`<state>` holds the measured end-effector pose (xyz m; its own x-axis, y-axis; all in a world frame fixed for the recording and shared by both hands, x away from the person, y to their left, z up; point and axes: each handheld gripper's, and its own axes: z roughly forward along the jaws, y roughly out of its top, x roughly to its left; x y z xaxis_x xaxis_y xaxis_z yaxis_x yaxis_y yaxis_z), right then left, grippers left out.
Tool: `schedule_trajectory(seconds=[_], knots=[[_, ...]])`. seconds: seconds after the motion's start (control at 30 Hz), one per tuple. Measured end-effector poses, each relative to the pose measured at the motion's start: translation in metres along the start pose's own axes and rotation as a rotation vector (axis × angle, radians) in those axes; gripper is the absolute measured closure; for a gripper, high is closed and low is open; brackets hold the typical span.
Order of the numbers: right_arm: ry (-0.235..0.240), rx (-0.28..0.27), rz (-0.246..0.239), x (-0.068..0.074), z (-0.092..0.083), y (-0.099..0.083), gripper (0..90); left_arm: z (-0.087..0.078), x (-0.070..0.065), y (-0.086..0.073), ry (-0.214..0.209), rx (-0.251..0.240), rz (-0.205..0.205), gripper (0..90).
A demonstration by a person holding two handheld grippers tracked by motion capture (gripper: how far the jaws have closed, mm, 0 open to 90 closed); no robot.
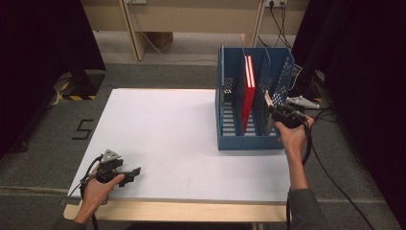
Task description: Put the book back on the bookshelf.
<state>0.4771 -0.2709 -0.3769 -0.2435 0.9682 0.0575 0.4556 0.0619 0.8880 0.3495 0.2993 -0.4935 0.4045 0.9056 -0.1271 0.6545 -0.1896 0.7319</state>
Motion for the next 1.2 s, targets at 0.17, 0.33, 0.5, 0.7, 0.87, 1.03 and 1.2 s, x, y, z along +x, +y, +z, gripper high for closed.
schedule_trajectory(seconds=[0.17, 0.33, 0.5, 0.7, 0.87, 1.03, 1.2], knots=[[-0.010, 0.029, -0.021, -0.001, -0.008, -0.011, 64.6, 0.000, 0.000, 0.000, 0.001, -0.004, -0.003, 15.3], [-0.026, 0.060, -0.019, -0.005, -0.005, -0.022, 65.6, 0.000, 0.000, 0.000, 0.001, -0.001, -0.001, 15.3], [0.009, 0.049, -0.013, -0.005, 0.002, -0.026, 73.8, 0.001, 0.000, 0.000, 0.003, 0.001, -0.002, 15.5], [0.001, 0.057, -0.036, 0.007, 0.010, -0.022, 73.6, 0.001, 0.000, 0.000, 0.003, 0.001, -0.001, 15.7], [-0.015, 0.060, -0.039, 0.014, 0.019, -0.018, 73.0, 0.000, 0.001, 0.000, 0.003, 0.003, -0.002, 15.7], [-0.004, 0.053, -0.027, 0.011, 0.018, -0.019, 70.3, 0.000, 0.001, 0.000, 0.002, 0.004, -0.002, 15.7], [-0.049, 0.012, -0.030, 0.015, 0.006, -0.023, 56.5, 0.000, 0.001, 0.000, 0.003, 0.004, -0.001, 15.6]])
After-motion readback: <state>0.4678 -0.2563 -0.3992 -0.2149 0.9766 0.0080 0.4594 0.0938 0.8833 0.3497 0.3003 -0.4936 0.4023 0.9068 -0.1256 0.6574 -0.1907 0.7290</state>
